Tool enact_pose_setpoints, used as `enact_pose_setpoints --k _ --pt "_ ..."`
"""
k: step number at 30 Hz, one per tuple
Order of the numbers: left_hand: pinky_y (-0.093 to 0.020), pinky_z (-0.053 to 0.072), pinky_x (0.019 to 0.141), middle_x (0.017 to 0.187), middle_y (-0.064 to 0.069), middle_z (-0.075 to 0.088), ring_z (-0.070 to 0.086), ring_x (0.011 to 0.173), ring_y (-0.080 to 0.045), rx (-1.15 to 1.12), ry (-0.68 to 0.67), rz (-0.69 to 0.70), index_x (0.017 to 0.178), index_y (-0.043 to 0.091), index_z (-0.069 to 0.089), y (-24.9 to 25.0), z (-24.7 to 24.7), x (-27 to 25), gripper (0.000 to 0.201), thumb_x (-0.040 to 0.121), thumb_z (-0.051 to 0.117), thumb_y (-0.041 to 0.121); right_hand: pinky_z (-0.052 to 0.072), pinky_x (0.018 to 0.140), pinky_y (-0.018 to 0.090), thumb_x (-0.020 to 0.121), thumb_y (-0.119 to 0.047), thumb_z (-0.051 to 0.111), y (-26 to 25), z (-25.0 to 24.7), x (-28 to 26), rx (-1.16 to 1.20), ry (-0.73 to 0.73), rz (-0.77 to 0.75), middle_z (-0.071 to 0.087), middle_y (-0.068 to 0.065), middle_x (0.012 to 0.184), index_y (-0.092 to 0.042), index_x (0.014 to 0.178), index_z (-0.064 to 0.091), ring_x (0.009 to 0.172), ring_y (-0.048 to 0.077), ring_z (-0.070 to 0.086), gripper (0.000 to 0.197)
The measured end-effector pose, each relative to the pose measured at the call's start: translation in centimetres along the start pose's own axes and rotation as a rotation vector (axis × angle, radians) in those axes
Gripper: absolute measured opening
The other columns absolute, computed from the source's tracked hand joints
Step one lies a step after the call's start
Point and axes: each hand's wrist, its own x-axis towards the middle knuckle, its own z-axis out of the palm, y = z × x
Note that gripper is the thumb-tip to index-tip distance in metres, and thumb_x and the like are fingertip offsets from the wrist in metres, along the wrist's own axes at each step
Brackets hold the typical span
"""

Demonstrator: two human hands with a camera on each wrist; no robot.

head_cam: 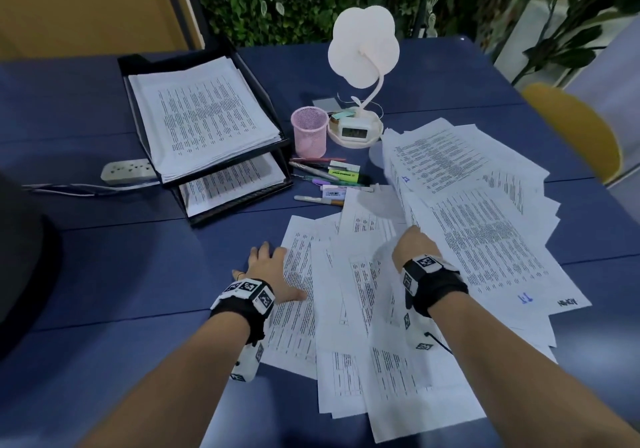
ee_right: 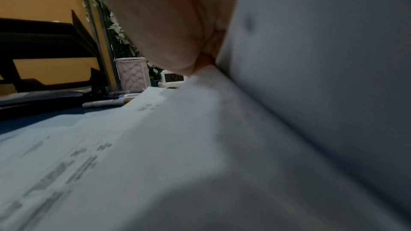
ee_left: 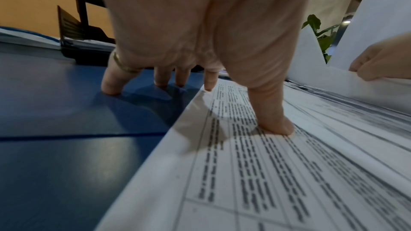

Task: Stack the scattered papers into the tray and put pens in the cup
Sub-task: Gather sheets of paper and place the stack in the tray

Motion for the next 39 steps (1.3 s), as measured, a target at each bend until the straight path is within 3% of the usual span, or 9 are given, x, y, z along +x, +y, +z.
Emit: enact_pose_setpoints --k 6,12,17,19,23,27,30,33,39 --pt "-0.065 0.016 0.110 0.159 -0.001 0.005 0.003 0.146 -0.028 -0.033 0.029 0.014 0.145 0.030 0.024 -0.2 -0.4 0.1 0.092 0.070 0.068 0.062 0.045 0.091 0.036 0.094 -0.007 0.041 -1.3 -0.5 -1.4 0.014 -0.023 -0.065 0.051 0.020 0.128 0.002 0.127 0.037 0.116 0.034 0.053 0.035" --pt "-0.037 0.037 0.104 0.130 -0.001 0.054 0.049 0.121 -0.023 -0.411 0.040 0.020 0.125 0.020 0.053 -1.0 -2.2 0.8 0.064 0.087 0.037 0.068 0.044 0.083 0.032 0.094 -0.008 0.038 -4.8 1.8 -4.5 0.109 -0.121 -0.174 0.052 0.020 0.126 0.002 0.122 0.042 0.112 0.033 0.055 0.030" --pt "-0.033 0.022 0.112 0.149 -0.002 0.037 0.034 0.137 -0.020 -0.676 0.029 0.011 0.142 0.017 0.038 -1.1 -2.7 0.1 0.067 0.095 0.022 0.060 0.047 0.071 0.035 0.092 -0.011 0.039 -6.7 3.5 -6.1 0.318 -0.330 -0.284 0.058 0.019 0.118 -0.004 0.116 0.051 0.092 0.031 0.061 0.027" --pt "-0.033 0.025 0.112 0.147 -0.003 0.040 0.036 0.135 -0.020 -0.728 0.059 -0.007 0.141 0.016 0.039 -1.3 -2.6 0.1 0.067 0.094 0.023 0.060 0.051 0.073 0.037 0.094 -0.020 0.040 -6.5 3.1 -5.8 0.333 -0.319 -0.322 0.062 0.016 0.112 -0.007 0.113 0.055 0.091 0.031 0.064 0.028" --pt "-0.029 0.039 0.098 0.136 -0.006 0.052 0.051 0.120 -0.022 -0.600 0.069 -0.007 0.135 0.013 0.045 -1.3 -2.2 0.1 0.056 0.093 0.046 0.050 0.050 0.087 0.036 0.094 -0.027 0.044 -4.4 1.4 -3.3 0.135 -0.059 -0.210 0.062 0.011 0.112 -0.010 0.116 0.056 0.103 0.030 0.059 0.031" --pt "-0.028 0.045 0.091 0.128 -0.003 0.057 0.056 0.112 -0.020 -0.427 -0.003 0.019 0.127 0.012 0.055 -0.3 -1.2 0.0 0.050 0.089 0.058 0.045 0.036 0.103 0.056 0.076 -0.060 0.059 -0.1 -0.1 -0.6 -0.081 -0.021 0.136 0.037 0.017 0.138 -0.015 0.138 0.031 0.129 0.037 0.035 0.081" --pt "-0.027 0.045 0.078 0.104 -0.003 0.062 0.057 0.090 -0.018 -0.347 -0.064 0.041 0.100 0.013 0.062 0.7 -0.5 0.1 0.037 0.087 0.059 0.048 0.036 0.104 0.046 0.073 -0.072 0.057 2.1 -0.4 -0.2 -0.069 0.008 0.174 0.038 0.021 0.136 -0.006 0.138 0.027 0.125 0.036 0.038 0.098" --pt "-0.025 0.036 0.058 0.074 -0.003 0.047 0.046 0.064 -0.018 -0.311 -0.097 0.022 0.075 0.016 0.045 1.8 -0.3 -0.1 0.035 0.083 0.064 0.045 0.033 0.104 0.043 0.076 -0.070 0.054 2.4 -0.3 -0.3 -0.111 0.041 0.154 0.040 0.021 0.135 -0.004 0.136 0.030 0.124 0.035 0.038 0.093" --pt "-0.023 0.031 0.047 0.075 0.001 0.040 0.036 0.057 -0.012 -0.477 -0.052 0.052 0.092 0.015 0.037 2.5 0.3 -0.6 0.035 0.082 0.070 0.019 0.035 0.104 0.054 0.068 -0.073 0.058 1.8 0.1 0.4 -0.058 0.026 0.174 0.038 0.017 0.135 -0.010 0.134 0.033 0.126 0.034 0.036 0.095"
